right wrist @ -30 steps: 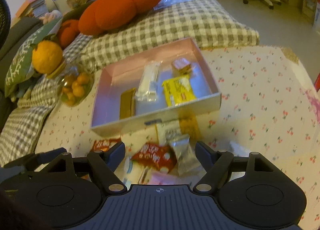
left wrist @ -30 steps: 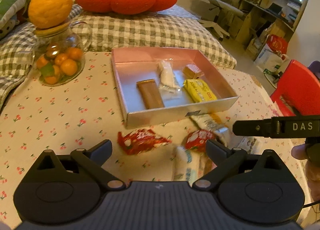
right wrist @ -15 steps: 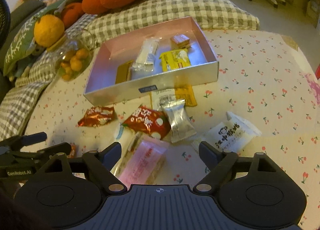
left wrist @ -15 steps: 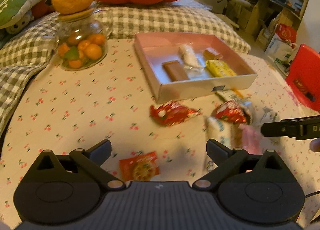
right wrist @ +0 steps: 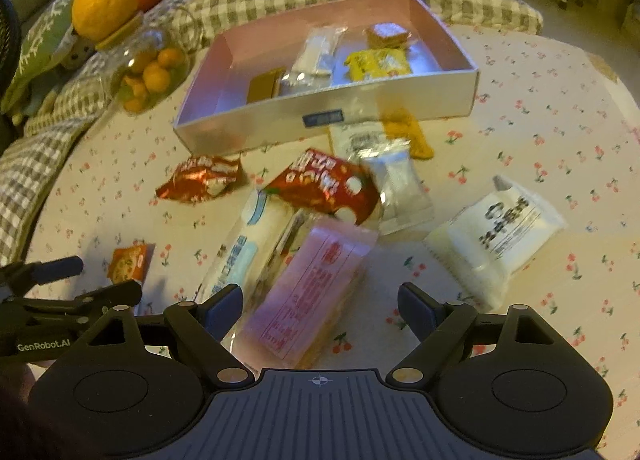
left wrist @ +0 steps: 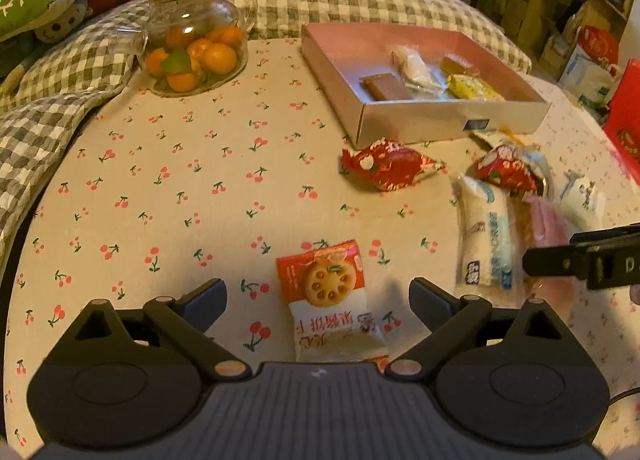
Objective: Organize snacks
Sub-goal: 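Withdraw both tools from the box and move the left tool toward the orange cookie packet, then grasp the orange cookie packet with the left tool while the right tool grasps the pink wafer packet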
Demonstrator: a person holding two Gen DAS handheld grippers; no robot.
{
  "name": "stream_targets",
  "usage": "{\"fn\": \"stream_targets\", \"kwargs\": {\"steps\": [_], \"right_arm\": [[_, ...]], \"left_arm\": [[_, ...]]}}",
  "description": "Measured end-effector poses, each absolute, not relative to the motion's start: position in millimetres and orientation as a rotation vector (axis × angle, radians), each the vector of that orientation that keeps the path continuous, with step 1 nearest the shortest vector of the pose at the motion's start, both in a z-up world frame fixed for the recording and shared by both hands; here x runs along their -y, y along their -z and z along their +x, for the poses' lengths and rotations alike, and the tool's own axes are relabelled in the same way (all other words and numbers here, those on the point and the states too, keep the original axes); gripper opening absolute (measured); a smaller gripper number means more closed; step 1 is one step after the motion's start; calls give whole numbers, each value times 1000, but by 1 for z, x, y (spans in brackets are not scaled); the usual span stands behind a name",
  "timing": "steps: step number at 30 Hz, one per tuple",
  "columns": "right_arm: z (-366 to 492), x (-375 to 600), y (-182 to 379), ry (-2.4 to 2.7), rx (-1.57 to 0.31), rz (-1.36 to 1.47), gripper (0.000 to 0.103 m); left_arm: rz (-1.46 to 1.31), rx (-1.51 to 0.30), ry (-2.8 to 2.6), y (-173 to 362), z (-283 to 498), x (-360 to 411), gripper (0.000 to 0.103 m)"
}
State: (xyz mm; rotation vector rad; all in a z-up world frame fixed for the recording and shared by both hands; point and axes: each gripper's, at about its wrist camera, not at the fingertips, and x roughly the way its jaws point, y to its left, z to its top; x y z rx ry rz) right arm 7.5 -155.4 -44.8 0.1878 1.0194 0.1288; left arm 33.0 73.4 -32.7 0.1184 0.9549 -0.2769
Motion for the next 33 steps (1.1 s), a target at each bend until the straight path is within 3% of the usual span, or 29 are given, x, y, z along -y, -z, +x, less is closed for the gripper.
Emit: {"fn": "stream_targets", "kwargs": {"steps": [4,9,23,26,29,33], "right_arm": [[-6,141,51,-138,-969,51,90],[-22,140,62,-147,-910,-49,103],[-42,147,74,-187,-768,-85,103],[-46,148,75,-192,-735,-85,103],[-48,149,76,-194,-717,-79,103],[-51,148,75,-208,-691,-81,95]], "left_arm": [[150,-956,271,41,29,-75,95],[159,-925,284,47,21,-83,98],[167,-812,345,53,6,-94,101],[157,-804,344,53,4,-94,95],[150,-794,339,51,5,-95,82],[133,-789,325,50,6,-98,69]]}}
